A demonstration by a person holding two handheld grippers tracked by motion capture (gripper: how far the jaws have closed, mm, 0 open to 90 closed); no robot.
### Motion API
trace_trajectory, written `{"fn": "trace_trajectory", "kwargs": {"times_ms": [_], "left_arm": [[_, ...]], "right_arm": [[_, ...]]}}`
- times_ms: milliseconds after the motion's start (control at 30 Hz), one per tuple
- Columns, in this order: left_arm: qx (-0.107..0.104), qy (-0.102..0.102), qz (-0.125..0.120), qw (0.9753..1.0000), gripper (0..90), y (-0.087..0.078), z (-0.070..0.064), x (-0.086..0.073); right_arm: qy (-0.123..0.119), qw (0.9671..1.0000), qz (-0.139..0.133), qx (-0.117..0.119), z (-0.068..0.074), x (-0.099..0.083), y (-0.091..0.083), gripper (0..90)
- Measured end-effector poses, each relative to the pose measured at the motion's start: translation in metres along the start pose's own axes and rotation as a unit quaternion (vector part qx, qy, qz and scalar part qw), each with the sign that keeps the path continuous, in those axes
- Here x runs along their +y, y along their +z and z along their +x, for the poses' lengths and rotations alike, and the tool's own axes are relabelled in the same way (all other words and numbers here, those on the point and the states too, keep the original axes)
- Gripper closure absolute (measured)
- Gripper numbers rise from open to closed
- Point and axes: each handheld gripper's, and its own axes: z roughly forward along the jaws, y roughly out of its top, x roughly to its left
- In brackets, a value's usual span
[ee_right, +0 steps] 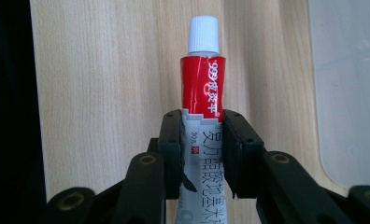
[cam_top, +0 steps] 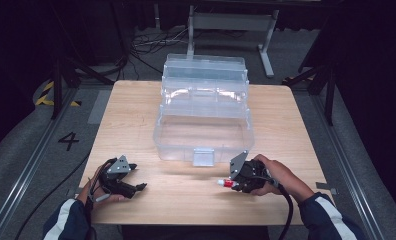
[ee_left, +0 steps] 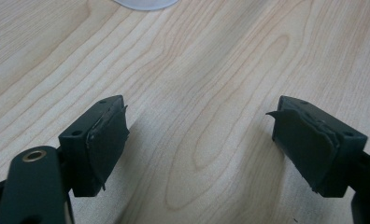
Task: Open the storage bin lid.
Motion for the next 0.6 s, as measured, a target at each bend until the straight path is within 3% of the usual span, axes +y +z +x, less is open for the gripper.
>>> {"fn": "trace_trajectory", "kwargs": {"times_ms": [600], "left_arm": [[0.000, 0.000, 0.000, 1.0000, 18.3, 0.000, 0.000, 0.000]], "right_arm": [[-0.013, 0.9995, -0.015, -0.024, -0.006, 0.003, -0.043, 71.0]]}}
